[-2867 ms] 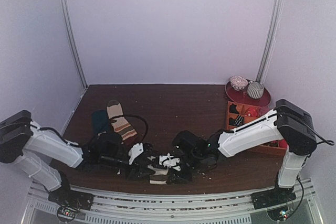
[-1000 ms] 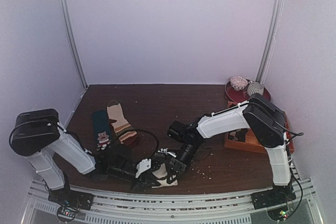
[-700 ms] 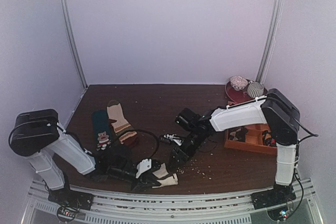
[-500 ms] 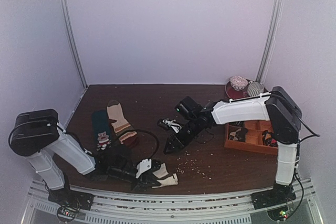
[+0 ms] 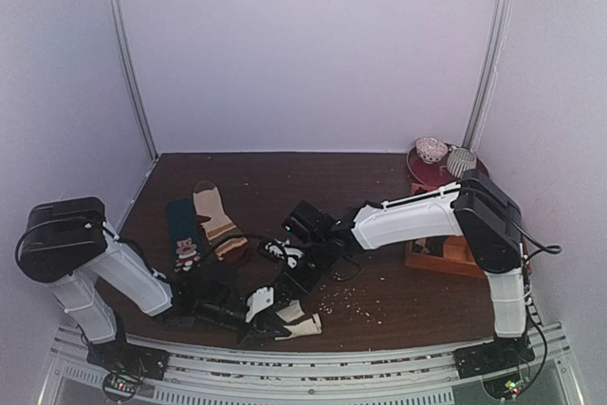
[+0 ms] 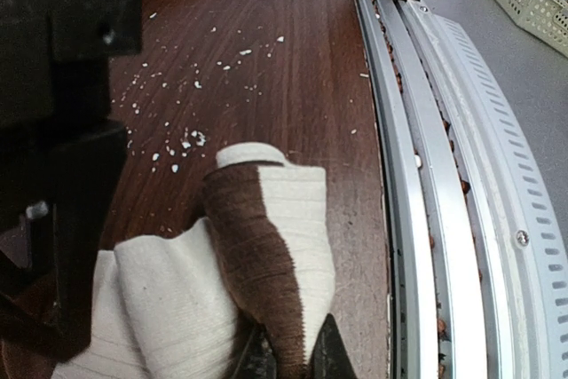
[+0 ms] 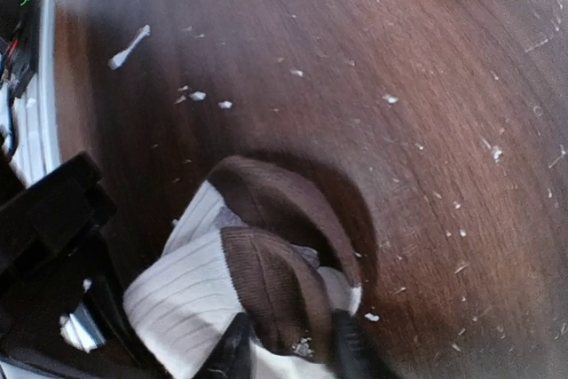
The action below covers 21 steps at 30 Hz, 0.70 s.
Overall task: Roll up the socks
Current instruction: Roll a pair of socks at the center of the board.
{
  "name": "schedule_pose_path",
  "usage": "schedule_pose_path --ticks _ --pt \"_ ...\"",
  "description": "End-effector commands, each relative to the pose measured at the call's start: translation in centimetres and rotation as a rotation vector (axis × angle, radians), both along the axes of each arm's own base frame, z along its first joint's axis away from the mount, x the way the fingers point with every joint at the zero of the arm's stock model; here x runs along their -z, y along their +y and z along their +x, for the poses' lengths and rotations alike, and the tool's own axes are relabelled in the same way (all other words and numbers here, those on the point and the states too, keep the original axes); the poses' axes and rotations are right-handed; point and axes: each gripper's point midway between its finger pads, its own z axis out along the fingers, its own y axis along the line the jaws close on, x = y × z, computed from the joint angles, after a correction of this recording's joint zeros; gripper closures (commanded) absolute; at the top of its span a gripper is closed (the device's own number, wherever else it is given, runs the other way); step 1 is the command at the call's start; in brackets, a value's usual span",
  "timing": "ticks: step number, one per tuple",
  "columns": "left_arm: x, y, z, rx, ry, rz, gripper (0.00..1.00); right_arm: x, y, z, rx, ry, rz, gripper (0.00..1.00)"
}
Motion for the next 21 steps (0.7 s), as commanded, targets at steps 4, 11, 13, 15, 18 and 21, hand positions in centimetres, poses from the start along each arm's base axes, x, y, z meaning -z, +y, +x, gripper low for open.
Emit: schedule_pose_path --ticks 4,11,13,15,18,21 --pt "2.7 1.6 -0.7 -0.011 0.042 0.125 1.00 3.0 -3.6 2.5 0.113 -0.184 -0.227 1.00" --pt "1.7 1.8 -0.4 -0.018 0.015 0.135 1.00 2.9 -10.0 6.2 0.345 -0.293 -0.340 1.00" --pt "1.6 1.7 -0.3 -0.019 0.009 0.133 1.00 2.9 -11.0 6.3 0.364 -0.287 -0.338 1.00" --pt "1.7 1.6 -0.2 -0.021 0.009 0.134 1.00 2.9 -11.5 6.3 0.368 -0.287 -0.343 1.00" --pt "2.0 1.2 -0.4 -0.004 0.028 0.135 1.00 3.1 -11.4 6.2 0.360 -0.274 -0.343 1.00" --pt "2.8 0.9 -0.7 0.011 0.069 0.157 1.00 2.9 -10.5 6.0 0.333 -0.256 -0.304 1.00"
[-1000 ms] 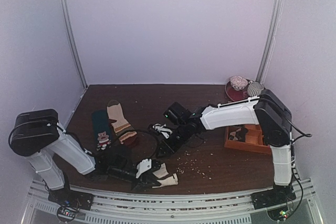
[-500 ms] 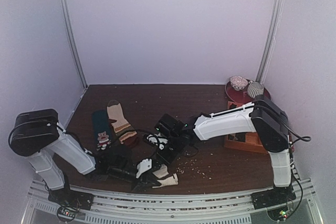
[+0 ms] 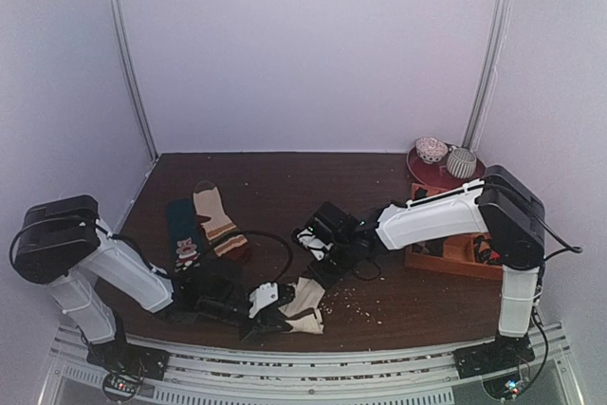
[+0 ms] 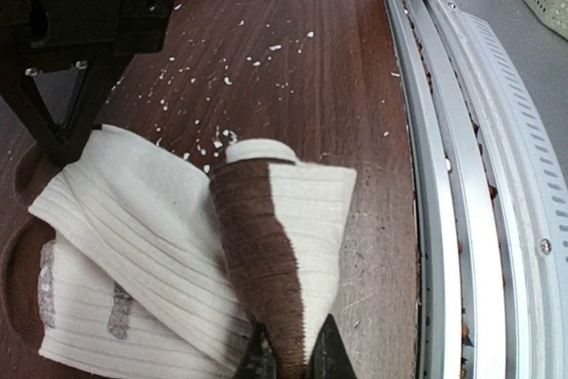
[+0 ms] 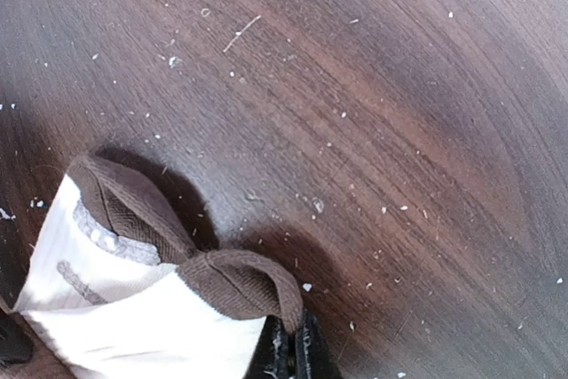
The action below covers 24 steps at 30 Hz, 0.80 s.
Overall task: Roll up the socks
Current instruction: Roll a pair of socks at the center of the board.
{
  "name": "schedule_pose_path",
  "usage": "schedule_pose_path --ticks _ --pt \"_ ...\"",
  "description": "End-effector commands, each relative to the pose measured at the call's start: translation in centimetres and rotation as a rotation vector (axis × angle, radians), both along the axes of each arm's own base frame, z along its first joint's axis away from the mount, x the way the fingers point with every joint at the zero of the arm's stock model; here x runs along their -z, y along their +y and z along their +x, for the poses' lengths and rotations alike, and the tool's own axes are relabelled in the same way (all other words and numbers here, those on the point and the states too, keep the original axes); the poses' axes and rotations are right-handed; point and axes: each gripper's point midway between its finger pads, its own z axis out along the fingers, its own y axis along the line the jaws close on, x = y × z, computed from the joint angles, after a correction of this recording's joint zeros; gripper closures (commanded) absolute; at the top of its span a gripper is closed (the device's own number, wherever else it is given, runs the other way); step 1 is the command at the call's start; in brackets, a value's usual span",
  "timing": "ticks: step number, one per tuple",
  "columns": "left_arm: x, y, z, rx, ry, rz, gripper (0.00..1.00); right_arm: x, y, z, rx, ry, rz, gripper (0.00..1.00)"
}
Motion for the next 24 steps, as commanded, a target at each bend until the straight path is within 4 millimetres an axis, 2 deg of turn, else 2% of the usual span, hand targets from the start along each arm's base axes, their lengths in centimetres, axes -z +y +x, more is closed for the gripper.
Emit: schedule_pose_path --ticks 1,3,5,7,10,12,14,17,19,24 --pt "3.4 1.1 -1.9 0.054 0.121 0.121 1.00 1.4 -2.3 0.6 0.032 -0.006 -0.077 1.00" --pt "3.6 1.2 -2.0 0.051 0.166 0.120 1.00 0.5 -1.3 0.5 -0.005 -0.010 -0.025 0.98" --pt "3.7 1.5 -2.2 0.044 0.194 0.118 1.00 -0.7 -0.2 0.2 -0.046 -0.013 0.041 0.86" --pt "4.2 1.7 -2.1 0.034 0.204 0.132 1.00 -2.7 1.3 -0.4 -0.111 -0.016 0.132 0.84" --pt "4.9 1.8 -1.8 0.021 0.238 0.138 1.00 -5.7 2.8 -1.5 -0.202 -0.041 0.264 0.74" --pt "5.3 1.8 -1.9 0.017 0.269 0.136 1.00 -7.8 2.9 -2.2 -0.252 -0.088 0.336 0.64" --pt "5.5 1.8 -2.0 0.011 0.300 0.133 1.00 -9.0 2.2 -3.1 -0.304 -0.146 0.387 0.57" --pt "5.9 2.1 -2.1 -0.003 0.354 0.140 1.00 -9.5 1.1 -5.8 -0.442 -0.192 0.457 0.50" --pt "6.1 2.4 -2.2 -0.009 0.397 0.144 1.00 -8.8 0.1 -8.3 -0.548 -0.186 0.500 0.47" --pt "7.1 3.2 -2.9 -0.025 0.491 0.174 1.00 -8.2 -0.7 -12.4 -0.718 -0.271 0.523 0.41"
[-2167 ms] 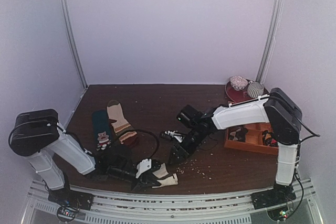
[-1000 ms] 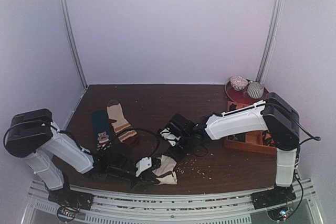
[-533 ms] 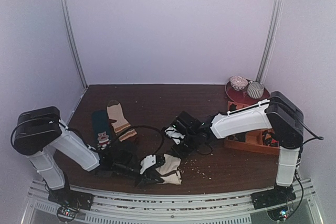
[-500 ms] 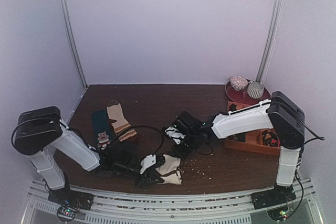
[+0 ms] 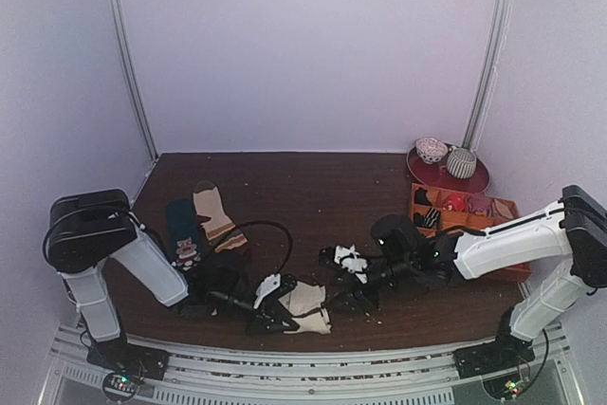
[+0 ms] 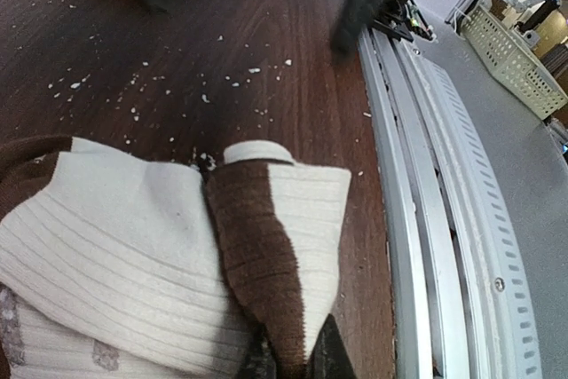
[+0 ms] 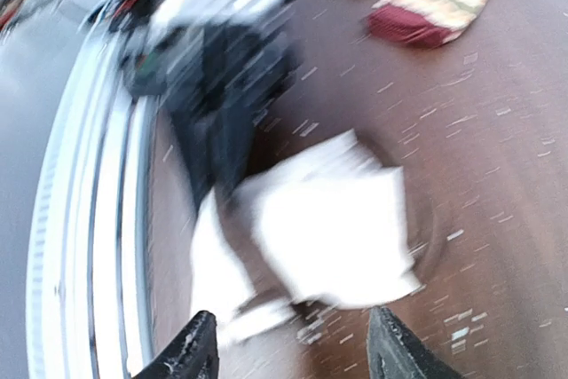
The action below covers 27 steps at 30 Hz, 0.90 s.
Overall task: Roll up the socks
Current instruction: Roll a pair of socks at the center of the board.
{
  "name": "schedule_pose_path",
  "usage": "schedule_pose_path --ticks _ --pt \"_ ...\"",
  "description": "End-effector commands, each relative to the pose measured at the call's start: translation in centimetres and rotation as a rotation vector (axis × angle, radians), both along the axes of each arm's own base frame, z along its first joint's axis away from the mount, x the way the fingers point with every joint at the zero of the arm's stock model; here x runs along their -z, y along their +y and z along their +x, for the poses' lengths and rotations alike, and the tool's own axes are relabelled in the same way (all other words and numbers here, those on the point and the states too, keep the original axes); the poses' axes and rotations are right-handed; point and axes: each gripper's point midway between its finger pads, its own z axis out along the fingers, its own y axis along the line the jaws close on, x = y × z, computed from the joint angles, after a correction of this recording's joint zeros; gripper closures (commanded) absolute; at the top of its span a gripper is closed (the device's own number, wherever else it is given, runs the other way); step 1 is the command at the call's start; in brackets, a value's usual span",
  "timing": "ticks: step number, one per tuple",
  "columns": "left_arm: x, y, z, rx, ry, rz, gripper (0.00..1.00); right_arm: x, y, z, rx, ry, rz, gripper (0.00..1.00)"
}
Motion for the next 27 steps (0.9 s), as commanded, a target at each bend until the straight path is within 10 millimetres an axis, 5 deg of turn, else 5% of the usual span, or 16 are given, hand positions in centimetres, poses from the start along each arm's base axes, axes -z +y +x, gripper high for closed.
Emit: schedule_pose_path --ticks 1,11,15,27 --pt "6.6 4.6 -3.3 -0.017 0.247 0.273 1.00 -1.1 1.0 -3.3 -0.183 -0.146 0.085 0.41" --pt "7.1 4.9 -3.5 -0.022 0.288 0.299 1.00 0.8 2.6 -5.1 -0.274 -0.314 0.003 0.39" --pt "7.3 5.0 -3.5 -0.023 0.296 0.303 1.00 3.1 2.6 -4.9 -0.276 -0.346 -0.079 0.40" --pt "7.5 5.0 -3.7 -0.007 0.304 0.309 1.00 5.9 3.0 -3.8 -0.238 -0.349 -0.155 0.47"
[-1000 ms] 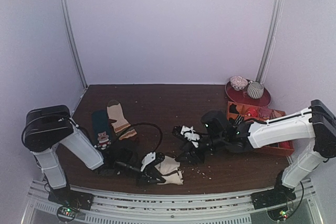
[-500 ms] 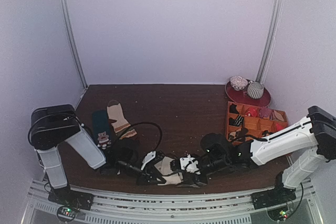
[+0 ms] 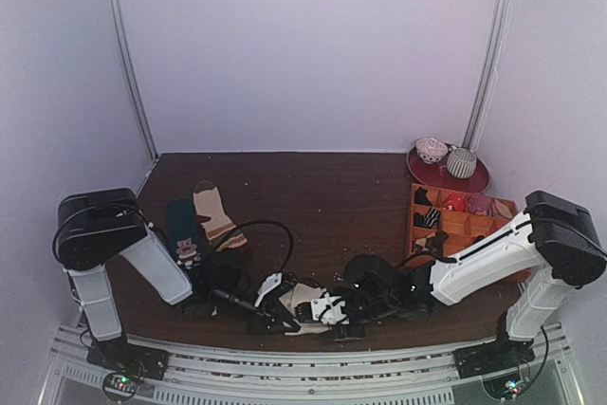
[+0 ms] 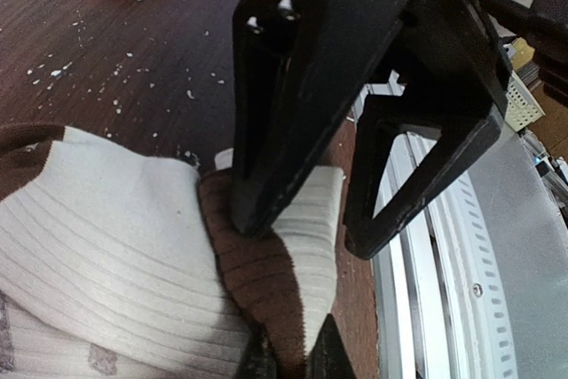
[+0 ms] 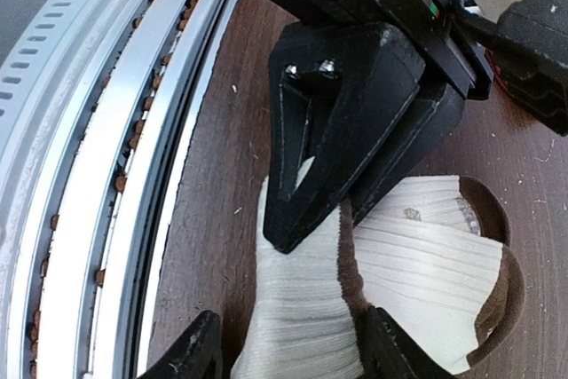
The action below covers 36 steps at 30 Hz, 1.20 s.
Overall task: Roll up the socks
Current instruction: Roll a pair of socks at the center of the board.
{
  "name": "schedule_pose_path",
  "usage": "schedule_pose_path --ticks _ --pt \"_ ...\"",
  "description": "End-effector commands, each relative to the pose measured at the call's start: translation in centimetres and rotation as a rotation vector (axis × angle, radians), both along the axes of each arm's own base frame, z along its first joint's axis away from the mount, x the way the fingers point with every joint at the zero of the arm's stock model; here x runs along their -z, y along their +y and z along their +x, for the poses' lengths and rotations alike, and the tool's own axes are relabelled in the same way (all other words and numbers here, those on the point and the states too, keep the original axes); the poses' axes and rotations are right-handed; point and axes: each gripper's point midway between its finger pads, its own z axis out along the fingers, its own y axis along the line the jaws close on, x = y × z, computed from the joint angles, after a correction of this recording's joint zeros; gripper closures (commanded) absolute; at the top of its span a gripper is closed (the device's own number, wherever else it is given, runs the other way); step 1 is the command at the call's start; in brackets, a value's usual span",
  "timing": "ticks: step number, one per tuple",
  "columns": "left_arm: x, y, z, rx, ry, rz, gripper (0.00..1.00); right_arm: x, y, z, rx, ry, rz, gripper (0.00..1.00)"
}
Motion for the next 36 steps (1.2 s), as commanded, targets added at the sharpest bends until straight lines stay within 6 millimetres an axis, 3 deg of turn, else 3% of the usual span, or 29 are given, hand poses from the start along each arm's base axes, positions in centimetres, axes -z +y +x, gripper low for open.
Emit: schedule_pose_path --ticks 1,9,12,15,17,20,23,27,33,36 --pt "7.3 5.2 -3.3 -0.011 0.199 0.332 1.00 1.3 0.0 0.9 0.045 -0.030 -0.037 0.48" --pt "6.8 5.0 -3.1 -0.010 0.204 0.306 0.99 4.7 -1.5 0.8 0.081 0.003 -0.145 0.71" --pt "6.0 4.4 -2.2 -0.024 0.168 0.278 0.77 5.7 -1.9 0.7 0.106 0.045 -0.203 0.77" --pt "4.6 3.8 -0.7 -0.038 0.066 0.259 0.49 6.4 -2.2 0.4 0.126 0.121 -0.266 0.80" --pt "3.0 3.4 0.8 -0.056 -0.027 0.242 0.41 6.5 -2.3 0.1 0.138 0.195 -0.295 0.80" --pt "-0.1 3.1 2.9 -0.102 -0.171 0.196 0.37 6.3 -2.5 -0.5 0.160 0.312 -0.330 0.80" --pt "-2.0 3.6 3.9 -0.140 -0.268 0.163 0.32 5.4 -2.5 -0.9 0.170 0.427 -0.362 0.79" --pt "-2.8 4.5 4.5 -0.196 -0.353 0.126 0.33 4.3 -2.4 -1.3 0.163 0.606 -0.405 0.79" --pt "-4.9 4.3 4.9 -0.211 -0.482 0.003 0.34 5.7 -3.4 0.0 0.289 0.799 -0.527 0.79" --pt "-4.9 3.7 5.0 -0.190 -0.510 -0.016 0.34 5.6 -3.2 0.4 0.333 0.887 -0.533 0.79"
